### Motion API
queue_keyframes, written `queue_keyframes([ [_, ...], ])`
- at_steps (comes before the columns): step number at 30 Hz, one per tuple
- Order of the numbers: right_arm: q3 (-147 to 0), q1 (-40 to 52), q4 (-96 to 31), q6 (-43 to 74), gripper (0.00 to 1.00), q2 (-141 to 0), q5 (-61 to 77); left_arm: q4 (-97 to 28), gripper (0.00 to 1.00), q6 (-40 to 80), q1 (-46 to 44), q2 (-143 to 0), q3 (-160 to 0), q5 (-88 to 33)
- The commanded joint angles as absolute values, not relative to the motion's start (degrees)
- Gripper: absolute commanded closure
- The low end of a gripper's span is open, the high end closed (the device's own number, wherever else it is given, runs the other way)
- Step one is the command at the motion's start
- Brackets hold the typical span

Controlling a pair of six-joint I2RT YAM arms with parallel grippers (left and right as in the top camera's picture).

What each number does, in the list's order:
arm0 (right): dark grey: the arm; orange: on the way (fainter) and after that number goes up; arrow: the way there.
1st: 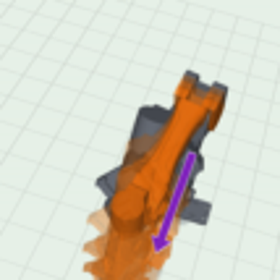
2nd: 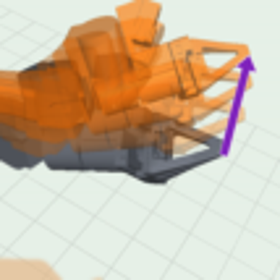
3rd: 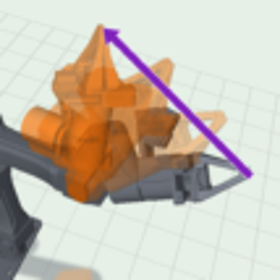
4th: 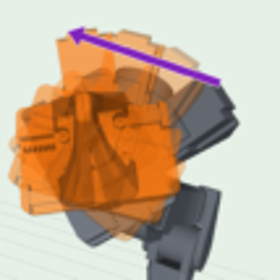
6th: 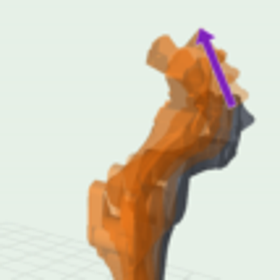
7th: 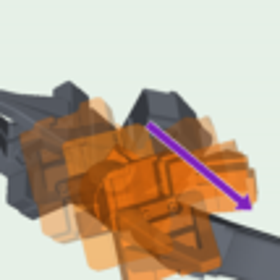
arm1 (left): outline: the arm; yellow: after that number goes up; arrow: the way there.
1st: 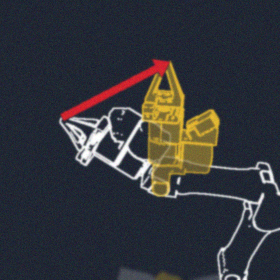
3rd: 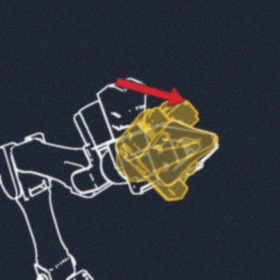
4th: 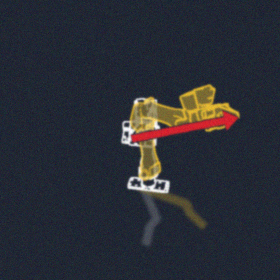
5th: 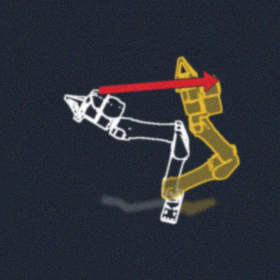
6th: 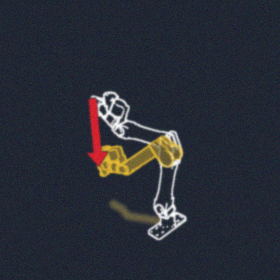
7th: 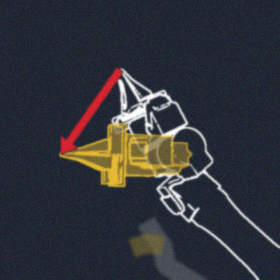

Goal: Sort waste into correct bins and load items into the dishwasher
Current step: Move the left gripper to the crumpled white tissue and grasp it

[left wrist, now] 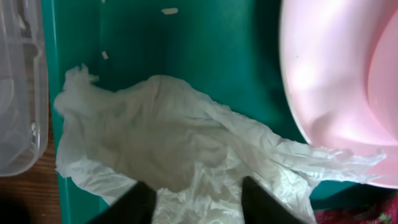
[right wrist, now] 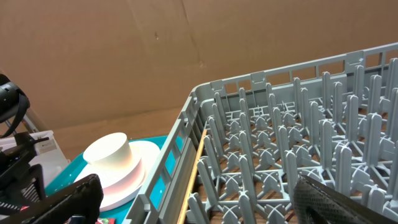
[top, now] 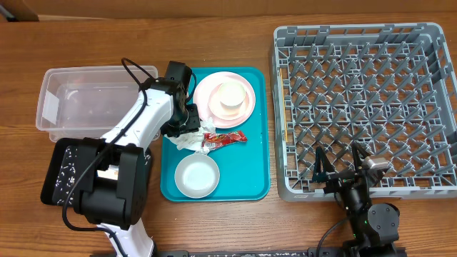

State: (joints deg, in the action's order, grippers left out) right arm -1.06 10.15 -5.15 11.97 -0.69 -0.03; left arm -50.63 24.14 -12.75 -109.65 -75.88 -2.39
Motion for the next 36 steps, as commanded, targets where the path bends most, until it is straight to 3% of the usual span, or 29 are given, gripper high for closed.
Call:
queue_keyframes([
  [1, -0.4, 10.0, -4.8, 12.0, 0.00, -0.2, -0.1, -51.0, 0.45, 24.6, -12.9, -110.4, -75.7, -2.8],
  [10, -0.4, 10.0, -4.8, 12.0, 0.00, -0.2, -0.1, -50.0, 0.24, 24.8, -12.9, -110.4, -72.7, 0.8],
  [17, -0.4, 10.0, -4.8, 12.1, 0.00, -0.2, -0.1, -44.6, 0.27, 25.8, -12.9, -110.4, -67.7, 0.0],
  [20, -0.4, 10.0, -4.8, 12.0, 0.00, -0.2, -0.1, -43.8, 0.42, 25.8, -12.9, -110.4, -67.5, 0.0],
  [25, -0.4, 10.0, -4.8, 12.0, 0.00, -0.2, -0.1, -43.2, 0.86, 25.8, -12.9, -110.4, -67.5, -0.1],
  [27, -0.4, 10.0, -4.8, 12.0, 0.00, -0.2, -0.1, -43.2, 0.95, 25.8, -12.9, -110.4, -67.5, -0.1],
  [36, -0.4, 10.0, -4.8, 12.0, 0.00, -0.2, -0.1, -49.3, 0.96, 25.3, -12.9, -107.6, -75.7, -0.9],
])
